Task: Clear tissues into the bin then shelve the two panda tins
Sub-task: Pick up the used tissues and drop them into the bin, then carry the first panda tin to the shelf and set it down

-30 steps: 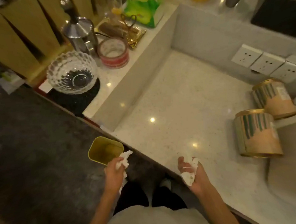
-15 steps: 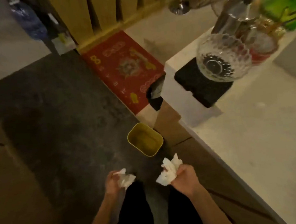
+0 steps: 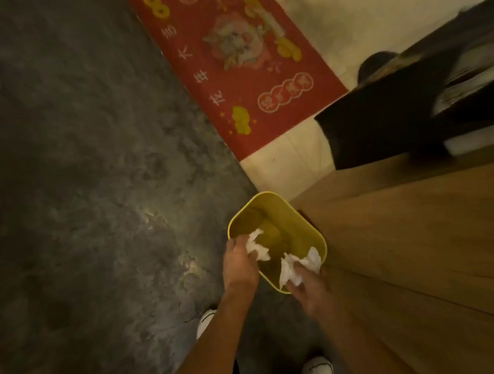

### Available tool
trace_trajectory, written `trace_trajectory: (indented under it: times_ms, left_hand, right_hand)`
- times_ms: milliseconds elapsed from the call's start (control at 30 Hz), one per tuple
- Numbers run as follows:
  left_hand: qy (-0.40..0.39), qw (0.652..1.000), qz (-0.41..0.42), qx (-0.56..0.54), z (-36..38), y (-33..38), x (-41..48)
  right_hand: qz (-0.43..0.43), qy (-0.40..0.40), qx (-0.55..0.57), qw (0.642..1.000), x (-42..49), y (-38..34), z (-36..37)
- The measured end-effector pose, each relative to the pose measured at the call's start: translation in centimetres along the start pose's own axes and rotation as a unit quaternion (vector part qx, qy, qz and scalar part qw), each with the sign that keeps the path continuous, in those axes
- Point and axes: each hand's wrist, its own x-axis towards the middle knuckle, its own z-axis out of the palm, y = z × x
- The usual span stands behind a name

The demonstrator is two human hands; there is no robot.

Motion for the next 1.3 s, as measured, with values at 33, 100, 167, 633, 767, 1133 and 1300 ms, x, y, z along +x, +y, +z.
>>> trace_trajectory:
  times_ms: [33, 100, 167, 633, 767, 1133, 1300]
  left_hand:
    - [-0.03, 0.999, 0.012, 0.043, 1.3, -0.4, 1.9]
    - [-0.098, 0.979, 0.028, 0.179, 3.6, -1.1, 4.6]
    - [-0.138, 0.944, 0.032, 0.299, 4.9, -1.9, 5.6]
    - [-0.119, 0.841, 0.173, 0.498, -11.0, 6.1, -14.0]
    - [-0.105, 0.825, 0.223, 0.508, -16.7, 11.8, -21.5]
    - [-0.178, 0.751, 0.376, 0.513, -12.5, 22.5, -42.1]
    - [-0.228, 0.69, 0.442, 0.526, -5.5, 23.2, -50.3]
  right_hand:
    - [0.009, -0.008, 0.006, 1.0, 2.3, 0.0, 0.7]
    - [0.019, -0.021, -0.046, 0.999, 5.7, 0.7, 2.0]
    - [0.008, -0.02, -0.129, 0.991, 7.3, 1.5, 1.9]
    - [-0.226, 0.051, -0.51, 0.828, -20.1, -3.3, -12.5]
    - [-0.288, 0.097, -0.561, 0.77, -31.2, -5.7, -16.3]
    - [-0.313, 0.21, -0.432, 0.819, -48.4, 2.0, -32.9]
    - [-0.265, 0.287, -0.331, 0.859, -51.2, 10.5, -43.4]
